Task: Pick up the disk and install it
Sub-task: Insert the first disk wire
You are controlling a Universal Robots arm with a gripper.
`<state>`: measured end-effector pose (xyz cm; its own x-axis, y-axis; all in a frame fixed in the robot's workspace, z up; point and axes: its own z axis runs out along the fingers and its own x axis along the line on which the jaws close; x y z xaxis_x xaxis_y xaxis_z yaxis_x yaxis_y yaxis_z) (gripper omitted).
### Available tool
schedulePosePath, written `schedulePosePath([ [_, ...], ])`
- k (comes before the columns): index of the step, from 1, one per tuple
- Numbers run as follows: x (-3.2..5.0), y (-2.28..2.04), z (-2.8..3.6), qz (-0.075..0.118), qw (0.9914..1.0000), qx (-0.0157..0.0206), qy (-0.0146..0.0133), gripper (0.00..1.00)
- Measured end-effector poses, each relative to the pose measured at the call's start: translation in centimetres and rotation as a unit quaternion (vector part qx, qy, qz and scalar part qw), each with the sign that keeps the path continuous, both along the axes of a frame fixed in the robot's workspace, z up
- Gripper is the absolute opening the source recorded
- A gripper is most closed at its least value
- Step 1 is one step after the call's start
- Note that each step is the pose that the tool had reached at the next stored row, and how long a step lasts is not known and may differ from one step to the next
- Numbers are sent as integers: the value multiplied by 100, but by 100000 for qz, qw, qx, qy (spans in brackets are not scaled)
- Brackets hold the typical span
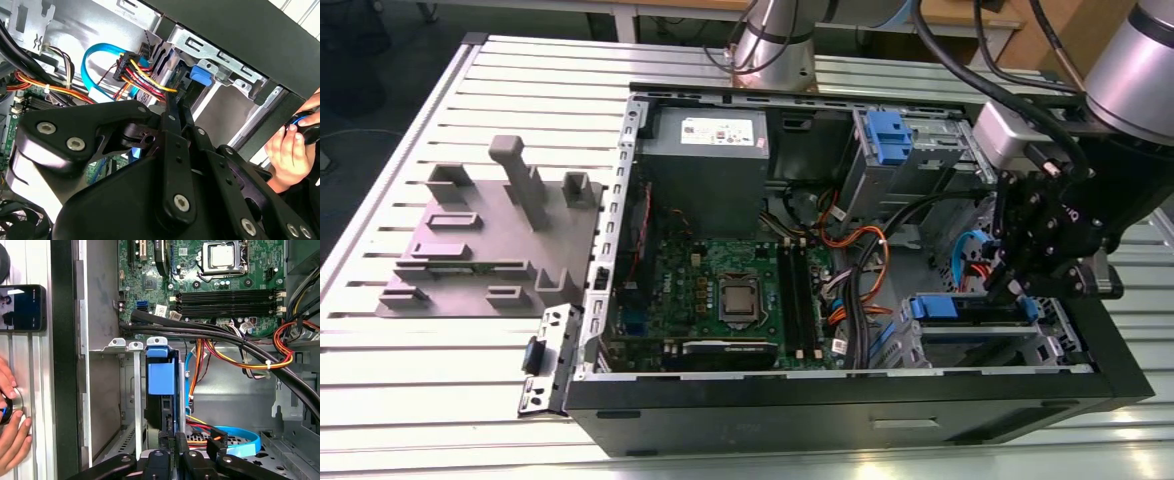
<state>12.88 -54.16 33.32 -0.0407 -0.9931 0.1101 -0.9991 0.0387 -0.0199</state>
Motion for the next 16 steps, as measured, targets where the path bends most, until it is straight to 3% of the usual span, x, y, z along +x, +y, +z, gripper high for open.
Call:
schedulePosePath([
  [16, 9, 0, -60, -64, 100000, 65, 1, 16],
])
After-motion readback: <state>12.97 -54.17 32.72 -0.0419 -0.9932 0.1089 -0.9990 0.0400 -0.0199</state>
